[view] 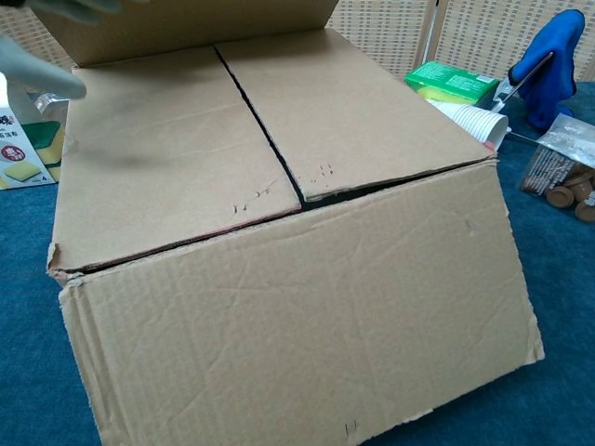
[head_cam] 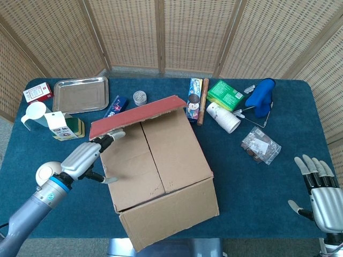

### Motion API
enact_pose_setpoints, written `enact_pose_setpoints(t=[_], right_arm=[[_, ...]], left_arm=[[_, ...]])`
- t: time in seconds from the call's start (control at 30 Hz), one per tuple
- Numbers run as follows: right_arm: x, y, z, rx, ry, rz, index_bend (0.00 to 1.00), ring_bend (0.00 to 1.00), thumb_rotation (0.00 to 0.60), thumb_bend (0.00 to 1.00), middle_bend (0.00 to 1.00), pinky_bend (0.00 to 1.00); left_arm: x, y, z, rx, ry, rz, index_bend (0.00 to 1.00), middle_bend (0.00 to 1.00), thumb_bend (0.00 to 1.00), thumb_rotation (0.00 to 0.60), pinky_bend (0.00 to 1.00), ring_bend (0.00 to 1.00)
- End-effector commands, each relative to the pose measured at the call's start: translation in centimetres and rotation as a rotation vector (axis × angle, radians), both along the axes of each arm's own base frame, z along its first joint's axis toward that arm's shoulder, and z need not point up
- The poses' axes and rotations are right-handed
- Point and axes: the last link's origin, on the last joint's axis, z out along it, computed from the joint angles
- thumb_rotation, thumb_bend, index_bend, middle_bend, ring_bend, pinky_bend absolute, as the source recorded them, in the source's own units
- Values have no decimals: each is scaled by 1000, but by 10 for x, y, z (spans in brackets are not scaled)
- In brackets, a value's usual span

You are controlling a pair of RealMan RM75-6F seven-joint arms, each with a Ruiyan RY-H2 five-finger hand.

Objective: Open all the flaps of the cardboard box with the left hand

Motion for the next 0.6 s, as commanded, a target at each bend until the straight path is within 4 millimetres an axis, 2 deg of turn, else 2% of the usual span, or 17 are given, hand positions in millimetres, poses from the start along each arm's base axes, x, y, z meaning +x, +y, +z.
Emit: enact_pose_setpoints(t=[0.03,0.33,0.6], right_arm=[[0,0,0,1,0,0,0,0,600,0,0,26],[0,0,-1,6,0,-1,0,0,600,0,0,26],[-1,-1,-2,10,3,-9,0,0,600,0,0,26]], left_arm=[[1,2,6,44,7,1,74,0,119,600,0,0],[-3,21,23,145,64,8,88,0,119,600,0,0],[-9,68,39,235,82,66,96,0,119,600,0,0]])
